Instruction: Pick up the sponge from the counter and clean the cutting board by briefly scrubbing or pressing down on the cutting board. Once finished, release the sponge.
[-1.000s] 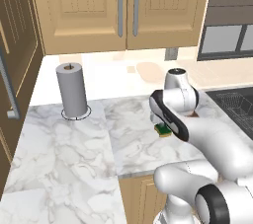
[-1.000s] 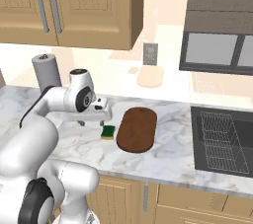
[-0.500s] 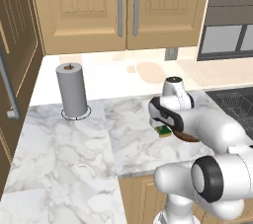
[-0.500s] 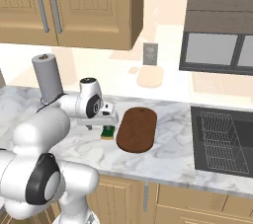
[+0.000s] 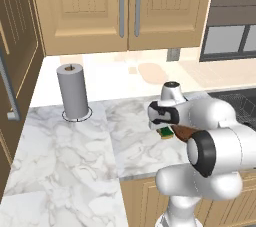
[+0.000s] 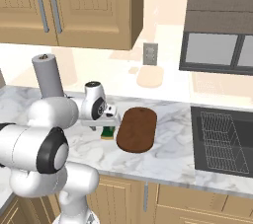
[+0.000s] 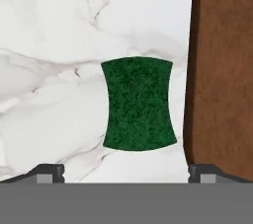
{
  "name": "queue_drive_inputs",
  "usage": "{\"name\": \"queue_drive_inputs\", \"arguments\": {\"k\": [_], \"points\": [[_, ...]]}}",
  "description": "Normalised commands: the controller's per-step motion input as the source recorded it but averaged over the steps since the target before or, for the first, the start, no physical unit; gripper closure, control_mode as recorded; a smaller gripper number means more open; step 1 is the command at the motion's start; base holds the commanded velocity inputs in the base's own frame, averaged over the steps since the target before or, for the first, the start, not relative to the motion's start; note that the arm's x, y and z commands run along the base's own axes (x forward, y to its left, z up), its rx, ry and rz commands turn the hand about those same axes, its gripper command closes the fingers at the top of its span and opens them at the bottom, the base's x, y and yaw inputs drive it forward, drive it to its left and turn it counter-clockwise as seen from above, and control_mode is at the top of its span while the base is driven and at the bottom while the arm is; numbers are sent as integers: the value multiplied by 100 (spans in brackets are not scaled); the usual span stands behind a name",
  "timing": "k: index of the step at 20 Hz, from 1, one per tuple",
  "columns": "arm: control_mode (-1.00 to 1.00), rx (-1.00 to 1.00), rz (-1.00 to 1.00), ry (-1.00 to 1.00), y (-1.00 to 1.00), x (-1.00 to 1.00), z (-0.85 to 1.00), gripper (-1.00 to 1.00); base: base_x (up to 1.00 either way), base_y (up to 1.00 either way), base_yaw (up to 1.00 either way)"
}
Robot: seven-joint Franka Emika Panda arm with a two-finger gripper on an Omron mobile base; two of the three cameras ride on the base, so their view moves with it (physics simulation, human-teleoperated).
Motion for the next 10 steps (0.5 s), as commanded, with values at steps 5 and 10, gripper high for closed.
{"name": "queue_drive_inputs", "arguments": {"k": [5,10], "points": [[-100,0,0,0,-12,13,-14,-100,0,0,0],[-100,0,0,0,-7,12,-17,-100,0,0,0]]}}
